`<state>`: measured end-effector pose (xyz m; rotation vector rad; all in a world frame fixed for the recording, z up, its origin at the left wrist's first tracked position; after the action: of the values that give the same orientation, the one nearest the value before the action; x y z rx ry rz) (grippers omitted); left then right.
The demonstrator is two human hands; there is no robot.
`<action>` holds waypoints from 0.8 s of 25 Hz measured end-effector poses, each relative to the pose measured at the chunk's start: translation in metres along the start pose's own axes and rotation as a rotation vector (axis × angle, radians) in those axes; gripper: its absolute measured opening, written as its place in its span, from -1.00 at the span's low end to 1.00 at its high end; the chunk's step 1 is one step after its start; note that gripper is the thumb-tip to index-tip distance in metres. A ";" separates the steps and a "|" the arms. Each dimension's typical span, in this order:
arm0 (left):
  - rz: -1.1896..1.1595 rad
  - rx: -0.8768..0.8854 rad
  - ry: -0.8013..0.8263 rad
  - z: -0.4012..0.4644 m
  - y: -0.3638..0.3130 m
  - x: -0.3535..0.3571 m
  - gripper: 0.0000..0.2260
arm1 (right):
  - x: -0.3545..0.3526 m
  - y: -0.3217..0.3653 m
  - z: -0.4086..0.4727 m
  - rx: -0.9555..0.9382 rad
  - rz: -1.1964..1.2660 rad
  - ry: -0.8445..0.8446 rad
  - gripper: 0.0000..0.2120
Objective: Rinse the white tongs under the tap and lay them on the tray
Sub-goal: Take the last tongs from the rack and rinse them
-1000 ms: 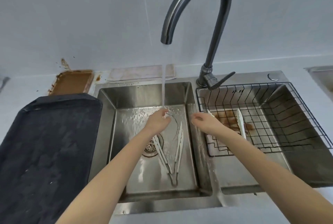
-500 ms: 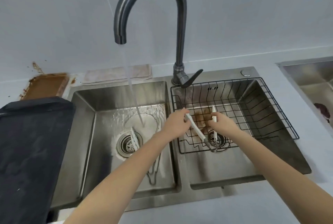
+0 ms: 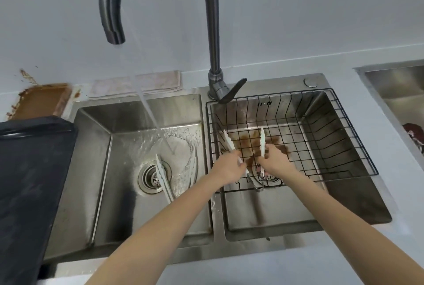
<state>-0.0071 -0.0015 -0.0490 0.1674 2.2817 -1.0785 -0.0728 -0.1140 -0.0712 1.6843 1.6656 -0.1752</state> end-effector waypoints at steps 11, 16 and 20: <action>-0.569 -0.031 -0.314 -0.026 0.001 -0.025 -0.62 | -0.016 0.021 -0.039 -0.124 0.203 -0.090 -0.49; -0.709 -0.050 -0.441 -0.056 0.022 -0.051 -0.63 | 0.005 0.044 -0.075 -0.219 0.239 -0.027 -0.52; -0.806 -0.082 -0.496 -0.079 0.053 -0.069 -0.67 | 0.039 0.063 -0.093 -0.282 0.262 0.050 -0.52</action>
<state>0.0311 0.1010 -0.0059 -1.0170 1.9303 -1.2088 -0.0472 -0.0210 -0.0025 1.6782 1.4114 0.2197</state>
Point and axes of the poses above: each hand's wrist, its own z-axis towards the middle knuckle, its own x-axis out of the palm, y = z × x, the point moved 5 cm from there along z, towards the middle knuckle, and after that the axes turned 10 degrees about x, right-handed, at the moved point
